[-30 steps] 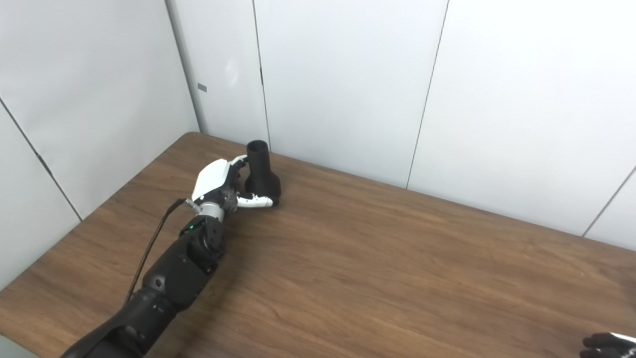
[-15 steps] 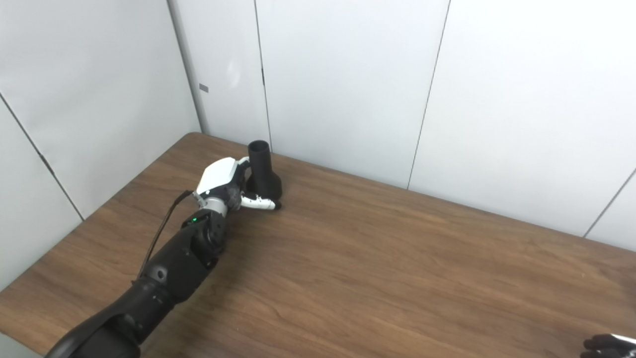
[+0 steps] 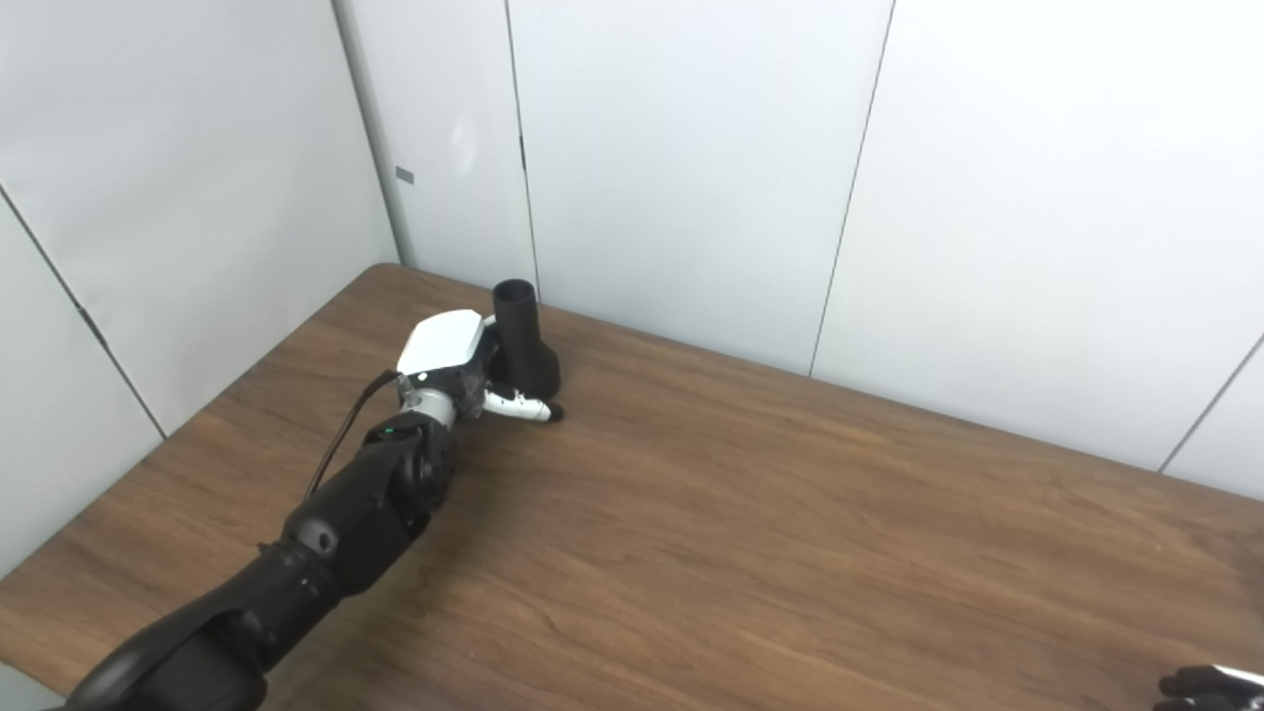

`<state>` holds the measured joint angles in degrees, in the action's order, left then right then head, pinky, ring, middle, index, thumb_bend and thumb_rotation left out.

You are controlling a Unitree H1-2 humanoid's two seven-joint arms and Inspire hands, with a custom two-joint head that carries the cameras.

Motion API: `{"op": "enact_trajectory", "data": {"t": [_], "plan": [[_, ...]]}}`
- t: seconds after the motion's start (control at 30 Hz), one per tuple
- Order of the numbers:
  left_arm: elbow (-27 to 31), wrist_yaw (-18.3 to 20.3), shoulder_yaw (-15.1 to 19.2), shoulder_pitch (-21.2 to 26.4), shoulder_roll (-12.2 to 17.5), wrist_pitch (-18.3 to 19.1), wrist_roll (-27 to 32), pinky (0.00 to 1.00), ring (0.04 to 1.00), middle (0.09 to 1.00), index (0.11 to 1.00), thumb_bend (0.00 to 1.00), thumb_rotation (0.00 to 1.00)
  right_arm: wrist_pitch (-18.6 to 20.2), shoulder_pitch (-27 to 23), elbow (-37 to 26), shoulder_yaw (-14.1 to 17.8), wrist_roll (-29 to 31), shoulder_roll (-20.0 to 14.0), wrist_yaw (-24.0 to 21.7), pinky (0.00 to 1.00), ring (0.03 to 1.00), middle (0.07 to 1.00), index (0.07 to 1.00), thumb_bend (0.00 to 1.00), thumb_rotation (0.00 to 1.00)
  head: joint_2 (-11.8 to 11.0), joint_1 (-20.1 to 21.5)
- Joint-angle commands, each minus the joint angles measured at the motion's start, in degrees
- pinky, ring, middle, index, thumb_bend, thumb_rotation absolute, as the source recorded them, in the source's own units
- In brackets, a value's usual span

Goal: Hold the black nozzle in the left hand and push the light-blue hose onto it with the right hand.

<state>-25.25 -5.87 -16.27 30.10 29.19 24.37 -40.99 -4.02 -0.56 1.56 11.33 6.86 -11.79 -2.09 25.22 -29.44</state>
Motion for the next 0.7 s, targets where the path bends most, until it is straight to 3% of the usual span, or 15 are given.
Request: {"op": "enact_trajectory", "data": {"t": [0.0, 0.03, 0.13, 0.17, 0.23, 0.27, 0.37, 0.67], "plan": [[-1.7, 0.5, -1.2, -2.1, -0.8, -1.1, -0.2, 0.45, 0.543, 0.627, 0.685, 0.89, 0.18, -0.9, 0.0, -1.0, 0.2, 0.3, -0.2, -0.1, 0.34, 0.460, 0.506, 0.471, 1.00, 0.64, 0.1, 0.0], [-1.7, -1.3, -1.1, -2.5, -0.8, -2.5, -0.5, 0.44, 0.525, 0.614, 0.662, 0.83, 0.15, -0.9, 0.0, -1.1, 0.2, 0.3, -0.2, -0.1, 0.34, 0.459, 0.506, 0.470, 1.00, 0.64, 0.2, 0.0], [-2.6, -5.5, -1.2, -3.1, -0.9, -5.6, -1.3, 0.42, 0.507, 0.598, 0.643, 0.80, 0.10, -0.8, 0.0, -1.0, 0.2, 0.4, -0.2, -0.1, 0.34, 0.461, 0.507, 0.471, 1.00, 0.64, 0.2, -0.1], [-3.2, -7.3, -1.7, -3.3, -0.7, -7.2, -2.2, 0.40, 0.476, 0.567, 0.555, 0.64, 0.07, -0.8, 0.0, -0.9, 0.2, 0.3, -0.3, -0.1, 0.34, 0.461, 0.507, 0.470, 1.00, 0.64, 0.2, -0.1], [-4.3, -10.2, -2.5, -3.5, -0.4, -9.8, -3.5, 0.33, 0.402, 0.458, 0.530, 0.55, 0.02, -0.8, -0.1, -0.8, 0.2, 0.2, -0.3, 0.0, 0.34, 0.464, 0.511, 0.470, 1.00, 0.65, 0.2, -0.1], [-4.7, -11.4, -2.8, -3.5, -0.4, -10.9, -3.9, 0.28, 0.351, 0.423, 0.517, 0.53, 0.01, -0.7, -0.1, -0.8, 0.2, 0.3, -0.3, -0.1, 0.34, 0.465, 0.511, 0.470, 1.00, 0.65, 0.2, -0.1], [-5.8, -14.3, -3.5, -3.7, 0.0, -14.2, -4.6, 0.26, 0.326, 0.412, 0.506, 0.52, 0.00, -0.5, -0.1, -1.0, 0.2, 0.4, -0.3, -0.1, 0.34, 0.461, 0.509, 0.468, 1.00, 0.64, 0.3, -0.2], [-6.5, -16.6, -4.4, -3.8, 0.5, -17.1, -5.7, 0.22, 0.281, 0.394, 0.498, 0.52, 0.00, -0.7, -0.1, -0.8, 0.2, 0.5, -0.4, -0.2, 0.34, 0.465, 0.515, 0.474, 1.00, 0.64, 0.2, -0.3]]}}
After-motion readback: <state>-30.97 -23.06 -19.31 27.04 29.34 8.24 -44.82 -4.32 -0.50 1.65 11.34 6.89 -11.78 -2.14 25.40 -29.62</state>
